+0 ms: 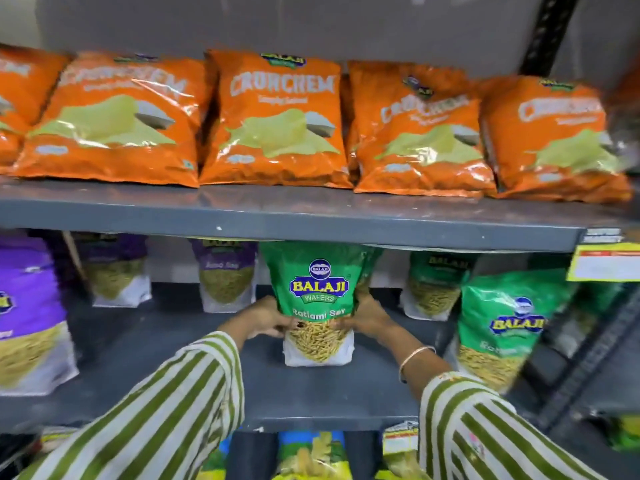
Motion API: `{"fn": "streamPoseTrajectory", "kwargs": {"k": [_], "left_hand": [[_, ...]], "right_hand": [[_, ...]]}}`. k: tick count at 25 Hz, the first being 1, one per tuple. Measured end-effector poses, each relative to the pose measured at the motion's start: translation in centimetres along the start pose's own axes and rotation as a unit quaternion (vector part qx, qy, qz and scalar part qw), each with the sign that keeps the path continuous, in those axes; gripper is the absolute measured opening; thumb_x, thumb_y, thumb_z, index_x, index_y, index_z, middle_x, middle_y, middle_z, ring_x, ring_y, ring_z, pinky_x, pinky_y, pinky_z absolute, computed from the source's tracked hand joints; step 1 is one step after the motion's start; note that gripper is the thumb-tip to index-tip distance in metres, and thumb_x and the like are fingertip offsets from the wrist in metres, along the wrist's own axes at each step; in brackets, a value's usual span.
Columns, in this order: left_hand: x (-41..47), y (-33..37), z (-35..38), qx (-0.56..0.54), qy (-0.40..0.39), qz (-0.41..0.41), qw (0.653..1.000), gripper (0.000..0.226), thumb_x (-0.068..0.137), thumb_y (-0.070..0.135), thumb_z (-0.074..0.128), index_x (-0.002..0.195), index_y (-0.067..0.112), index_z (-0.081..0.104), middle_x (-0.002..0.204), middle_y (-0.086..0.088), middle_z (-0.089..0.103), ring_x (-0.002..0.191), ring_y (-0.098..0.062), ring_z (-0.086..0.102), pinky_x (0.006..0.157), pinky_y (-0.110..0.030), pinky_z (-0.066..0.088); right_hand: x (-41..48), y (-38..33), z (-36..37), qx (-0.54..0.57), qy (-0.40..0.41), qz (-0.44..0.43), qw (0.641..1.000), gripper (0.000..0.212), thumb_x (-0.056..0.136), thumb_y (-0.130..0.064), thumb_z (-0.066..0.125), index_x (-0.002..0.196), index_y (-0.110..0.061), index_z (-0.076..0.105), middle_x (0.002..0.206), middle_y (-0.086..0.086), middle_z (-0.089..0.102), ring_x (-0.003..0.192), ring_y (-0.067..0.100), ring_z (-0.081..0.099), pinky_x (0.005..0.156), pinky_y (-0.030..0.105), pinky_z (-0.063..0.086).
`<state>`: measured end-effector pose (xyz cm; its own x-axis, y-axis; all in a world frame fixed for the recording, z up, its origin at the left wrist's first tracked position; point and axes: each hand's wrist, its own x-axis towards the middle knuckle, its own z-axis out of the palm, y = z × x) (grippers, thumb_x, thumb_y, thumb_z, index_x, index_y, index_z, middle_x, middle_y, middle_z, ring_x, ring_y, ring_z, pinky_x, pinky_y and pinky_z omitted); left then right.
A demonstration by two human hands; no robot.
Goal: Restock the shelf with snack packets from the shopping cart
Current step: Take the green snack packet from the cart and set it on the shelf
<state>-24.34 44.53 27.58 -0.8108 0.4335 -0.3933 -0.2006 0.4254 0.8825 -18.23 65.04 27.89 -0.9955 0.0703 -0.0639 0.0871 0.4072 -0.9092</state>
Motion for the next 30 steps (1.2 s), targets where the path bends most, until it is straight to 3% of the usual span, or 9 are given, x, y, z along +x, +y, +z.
{"fn": "streamPoseTrajectory", "kwargs": {"k": [3, 7, 9, 15, 18, 21, 25, 28, 30], "left_hand": [[-0.1, 0.6, 1.6, 0.014, 0.005, 0.002, 1.000, 0.051, 0.080, -0.004, 0.062, 0.128, -0.002, 0.046, 0.120, -0.017, 0.059, 0.103, -0.023, 0.053, 0.097, -0.043, 0.045], [0.5, 0.1, 1.3, 0.017, 0.008, -0.005, 1.000, 0.052, 0.078, -0.004, 0.064, 0.127, -0.001, 0.046, 0.132, -0.022, 0.055, 0.116, -0.031, 0.054, 0.099, -0.045, 0.044], [0.7, -0.2, 1.4, 0.018, 0.017, -0.009, 1.000, 0.052, 0.077, -0.004, 0.065, 0.126, -0.002, 0.047, 0.132, -0.022, 0.055, 0.122, -0.034, 0.051, 0.100, -0.045, 0.044], [0.8, -0.6, 1.3, 0.039, 0.028, -0.007, 0.999, 0.053, 0.076, -0.002, 0.067, 0.125, 0.001, 0.048, 0.131, -0.021, 0.056, 0.122, -0.034, 0.052, 0.098, -0.047, 0.046], [0.6, -0.6, 1.3, 0.064, 0.024, -0.008, 0.998, 0.054, 0.076, 0.003, 0.068, 0.126, 0.004, 0.048, 0.132, -0.018, 0.056, 0.123, -0.032, 0.051, 0.098, -0.047, 0.047], [0.2, -0.4, 0.9, 0.092, 0.015, -0.014, 0.996, 0.058, 0.076, 0.006, 0.069, 0.129, 0.007, 0.044, 0.135, -0.014, 0.053, 0.126, -0.030, 0.047, 0.099, -0.047, 0.045], [-0.6, -0.7, -0.9, 0.114, 0.032, -0.012, 0.993, 0.070, 0.075, 0.010, 0.071, 0.136, 0.009, 0.035, 0.142, -0.012, 0.045, 0.128, -0.029, 0.043, 0.100, -0.048, 0.043], [-2.0, -1.4, -3.6, 0.110, 0.073, -0.005, 0.991, 0.061, 0.079, 0.016, 0.067, 0.134, 0.008, 0.040, 0.139, -0.014, 0.047, 0.119, -0.024, 0.047, 0.087, -0.039, 0.046], [-3.5, -3.0, -6.1, 0.097, 0.142, 0.004, 0.985, 0.049, 0.080, 0.017, 0.066, 0.126, 0.007, 0.051, 0.133, -0.015, 0.054, 0.108, -0.020, 0.051, 0.071, -0.026, 0.045]], "right_hand": [[-0.8, 1.1, -1.2, -0.009, 0.005, 0.019, 1.000, 0.065, 0.059, -0.005, 0.082, 0.116, -0.014, 0.052, 0.113, 0.010, 0.066, 0.104, 0.023, 0.061, 0.095, 0.039, 0.050], [-0.5, 1.6, -0.4, 0.021, -0.007, 0.029, 0.999, 0.060, 0.056, -0.006, 0.084, 0.104, -0.024, 0.052, 0.119, 0.015, 0.066, 0.110, 0.029, 0.061, 0.098, 0.049, 0.049], [0.0, 2.8, -0.3, 0.026, -0.005, 0.020, 0.999, 0.067, 0.051, -0.013, 0.086, 0.109, -0.020, 0.053, 0.120, 0.015, 0.065, 0.111, 0.029, 0.061, 0.100, 0.050, 0.047], [0.5, 2.8, 0.0, 0.045, -0.044, 0.017, 0.998, 0.071, 0.063, -0.001, 0.079, 0.126, -0.006, 0.045, 0.126, 0.017, 0.060, 0.117, 0.030, 0.057, 0.105, 0.048, 0.043], [0.1, 2.1, -0.5, 0.004, -0.105, 0.031, 0.994, 0.065, 0.070, -0.003, 0.074, 0.127, -0.008, 0.045, 0.125, 0.010, 0.059, 0.116, 0.024, 0.054, 0.105, 0.038, 0.041], [0.1, 2.4, -0.7, -0.105, -0.197, 0.127, 0.966, 0.062, 0.069, -0.020, 0.077, 0.124, -0.016, 0.050, 0.120, -0.001, 0.057, 0.114, 0.022, 0.052, 0.103, 0.039, 0.042], [-0.1, 1.2, 0.2, -0.263, -0.264, 0.301, 0.878, 0.027, 0.084, -0.021, 0.062, 0.104, -0.005, 0.055, 0.071, 0.012, 0.065, 0.059, 0.019, 0.064, 0.083, 0.041, 0.054], [-0.1, -1.0, 2.7, -0.239, -0.351, 0.307, 0.852, 0.021, 0.090, -0.022, 0.054, 0.100, -0.003, 0.054, 0.087, 0.009, 0.065, 0.068, 0.020, 0.063, 0.089, 0.041, 0.048], [0.6, -2.3, 6.0, -0.229, -0.391, 0.262, 0.852, 0.013, 0.090, -0.022, 0.053, 0.089, -0.009, 0.053, 0.088, 0.006, 0.061, 0.071, 0.017, 0.062, 0.081, 0.036, 0.053]]}}
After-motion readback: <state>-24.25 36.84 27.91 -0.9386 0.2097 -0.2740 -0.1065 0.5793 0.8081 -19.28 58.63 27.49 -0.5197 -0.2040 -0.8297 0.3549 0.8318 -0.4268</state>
